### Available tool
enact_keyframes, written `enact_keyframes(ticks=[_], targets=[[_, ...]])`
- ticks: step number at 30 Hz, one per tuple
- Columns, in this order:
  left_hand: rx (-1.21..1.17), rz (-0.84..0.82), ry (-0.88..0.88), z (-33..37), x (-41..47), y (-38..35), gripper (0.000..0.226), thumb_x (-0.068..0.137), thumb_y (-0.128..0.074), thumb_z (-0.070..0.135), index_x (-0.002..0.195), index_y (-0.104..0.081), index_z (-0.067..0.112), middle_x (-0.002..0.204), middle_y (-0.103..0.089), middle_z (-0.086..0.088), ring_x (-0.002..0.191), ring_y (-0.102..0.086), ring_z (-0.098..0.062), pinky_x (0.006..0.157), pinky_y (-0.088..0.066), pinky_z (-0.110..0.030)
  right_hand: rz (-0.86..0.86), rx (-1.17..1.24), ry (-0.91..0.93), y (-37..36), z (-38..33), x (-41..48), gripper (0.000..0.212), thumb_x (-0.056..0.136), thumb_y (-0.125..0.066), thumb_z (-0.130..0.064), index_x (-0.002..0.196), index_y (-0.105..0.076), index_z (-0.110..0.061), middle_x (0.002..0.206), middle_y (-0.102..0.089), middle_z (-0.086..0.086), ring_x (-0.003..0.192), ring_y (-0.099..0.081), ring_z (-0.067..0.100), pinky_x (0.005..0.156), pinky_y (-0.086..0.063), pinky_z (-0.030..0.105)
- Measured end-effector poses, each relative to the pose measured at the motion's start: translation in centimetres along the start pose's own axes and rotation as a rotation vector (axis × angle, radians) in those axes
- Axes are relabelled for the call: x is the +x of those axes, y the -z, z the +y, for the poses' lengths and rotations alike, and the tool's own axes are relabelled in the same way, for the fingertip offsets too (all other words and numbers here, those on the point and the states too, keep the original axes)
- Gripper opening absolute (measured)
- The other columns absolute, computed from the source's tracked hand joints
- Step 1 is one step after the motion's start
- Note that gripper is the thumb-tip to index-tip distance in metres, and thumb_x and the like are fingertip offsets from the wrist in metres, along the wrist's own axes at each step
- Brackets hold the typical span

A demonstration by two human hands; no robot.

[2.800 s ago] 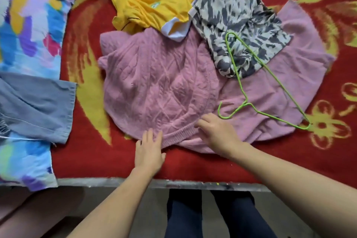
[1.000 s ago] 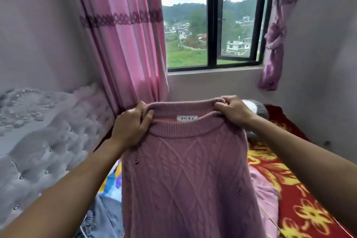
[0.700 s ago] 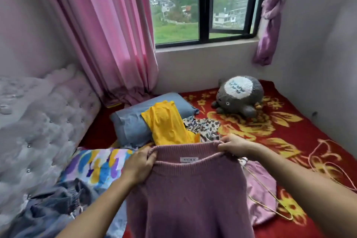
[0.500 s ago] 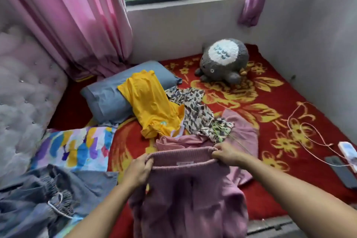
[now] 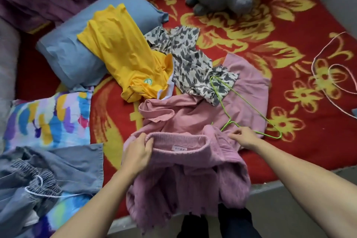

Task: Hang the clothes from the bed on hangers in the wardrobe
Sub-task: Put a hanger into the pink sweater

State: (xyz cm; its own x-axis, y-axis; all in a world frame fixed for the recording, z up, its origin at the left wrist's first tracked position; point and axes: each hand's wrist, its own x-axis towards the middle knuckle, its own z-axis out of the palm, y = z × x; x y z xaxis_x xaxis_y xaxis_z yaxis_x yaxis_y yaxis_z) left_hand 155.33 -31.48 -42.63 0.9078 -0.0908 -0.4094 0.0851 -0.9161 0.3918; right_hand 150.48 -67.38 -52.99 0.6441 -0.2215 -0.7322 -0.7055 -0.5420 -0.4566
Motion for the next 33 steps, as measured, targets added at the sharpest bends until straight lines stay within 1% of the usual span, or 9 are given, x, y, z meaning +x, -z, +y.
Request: enact_keyframes(ticks=[6, 10, 13, 19, 22, 24, 27, 29, 33], targets=[[0.033, 0.082, 0.086, 0.6, 1.6, -3.5, 0.032, 0.096, -0.045, 0.029, 0.066, -0.035, 0.022, 0.07, -0.052, -0.002, 0.075, -0.052, -0.029, 0.067, -0.037, -0.037, 0.075, -0.329, 0.007, 0.1, 2.3, 8.8, 0.047, 0.085, -0.059, -0.013, 0.131, -0.05, -0.01, 0.127, -0.059, 0.022, 0.116, -0.057, 0.037, 0.092, -0.048, 0.04], [0.033, 0.093, 0.103, 0.0, 2.6, -4.6, 0.028, 0.09, -0.037, 0.039, 0.069, -0.038, 0.02, 0.07, -0.05, 0.001, 0.071, -0.048, -0.023, 0.066, -0.034, -0.035, -0.028, -0.381, 0.0, -1.3, 2.5, 11.2, 0.08, 0.081, -0.068, -0.019, 0.147, -0.023, -0.019, 0.133, -0.054, 0.019, 0.118, -0.055, 0.039, 0.093, -0.045, 0.043], [0.043, 0.102, 0.113, -0.3, 3.0, -4.3, 0.033, 0.088, -0.034, 0.043, 0.08, -0.05, 0.015, 0.079, -0.056, -0.001, 0.077, -0.052, -0.022, 0.07, -0.035, -0.032, 0.068, -0.327, 0.042, -0.7, 1.9, 11.0, 0.071, 0.087, -0.064, -0.03, 0.146, -0.025, -0.021, 0.125, -0.059, 0.022, 0.112, -0.058, 0.041, 0.089, -0.047, 0.046], [0.044, 0.116, 0.132, 1.6, 3.5, -2.2, 0.024, 0.095, -0.043, 0.033, 0.078, -0.049, 0.016, 0.082, -0.064, -0.012, 0.083, -0.059, -0.034, 0.071, -0.041, -0.04, 0.41, -0.263, 0.236, 6.8, -4.9, 8.2, 0.046, 0.092, -0.05, -0.051, 0.136, -0.048, -0.037, 0.122, -0.063, 0.01, 0.106, -0.061, 0.036, 0.082, -0.048, 0.041], [0.059, 0.122, 0.146, 1.8, 4.3, -1.3, 0.021, 0.097, -0.047, 0.025, 0.078, -0.048, 0.017, 0.082, -0.064, -0.015, 0.083, -0.059, -0.038, 0.071, -0.041, -0.042, 0.278, -0.095, 0.362, 9.6, -8.4, 7.2, 0.037, 0.095, -0.047, -0.026, 0.13, -0.059, -0.031, 0.117, -0.068, 0.009, 0.106, -0.062, 0.03, 0.086, -0.047, 0.033], [0.044, 0.123, 0.157, 1.8, 4.5, -0.3, 0.025, 0.097, -0.046, 0.024, 0.073, -0.046, 0.015, 0.078, -0.061, -0.015, 0.081, -0.057, -0.039, 0.068, -0.039, -0.042, 0.154, -0.041, 0.469, 10.7, -10.6, 5.0, 0.034, 0.091, -0.053, -0.017, 0.123, -0.065, -0.023, 0.083, -0.066, -0.002, 0.077, -0.059, 0.015, 0.065, -0.043, 0.018], [0.014, 0.129, 0.151, 1.4, 4.8, 0.9, 0.028, 0.098, -0.045, 0.023, 0.071, -0.043, 0.015, 0.074, -0.056, -0.011, 0.08, -0.056, -0.038, 0.063, -0.032, -0.038, 0.172, 0.015, 0.531, 11.1, -12.5, 1.6, 0.017, 0.084, -0.071, -0.035, 0.091, -0.069, -0.019, 0.056, -0.041, -0.009, 0.053, -0.037, 0.007, 0.051, -0.028, 0.025], [0.002, 0.124, 0.126, 1.0, 4.6, 1.8, 0.027, 0.098, -0.044, 0.022, 0.073, -0.043, 0.014, 0.075, -0.055, -0.011, 0.081, -0.056, -0.038, 0.063, -0.03, -0.036, 0.229, 0.014, 0.574, 10.8, -13.1, -0.4, 0.041, 0.085, -0.067, -0.046, 0.069, -0.06, -0.009, 0.052, -0.039, -0.007, 0.052, -0.035, 0.009, 0.052, -0.027, 0.031], [0.01, 0.108, 0.109, 0.1, 3.6, 3.1, 0.024, 0.099, -0.042, 0.024, 0.077, -0.045, 0.014, 0.076, -0.053, -0.008, 0.083, -0.057, -0.037, 0.063, -0.03, -0.036, 0.172, -0.075, 0.613, 11.0, -14.9, -3.7, 0.038, 0.082, -0.068, -0.05, 0.062, -0.062, -0.018, 0.048, -0.046, -0.007, 0.048, -0.041, 0.003, 0.051, -0.031, 0.026]])
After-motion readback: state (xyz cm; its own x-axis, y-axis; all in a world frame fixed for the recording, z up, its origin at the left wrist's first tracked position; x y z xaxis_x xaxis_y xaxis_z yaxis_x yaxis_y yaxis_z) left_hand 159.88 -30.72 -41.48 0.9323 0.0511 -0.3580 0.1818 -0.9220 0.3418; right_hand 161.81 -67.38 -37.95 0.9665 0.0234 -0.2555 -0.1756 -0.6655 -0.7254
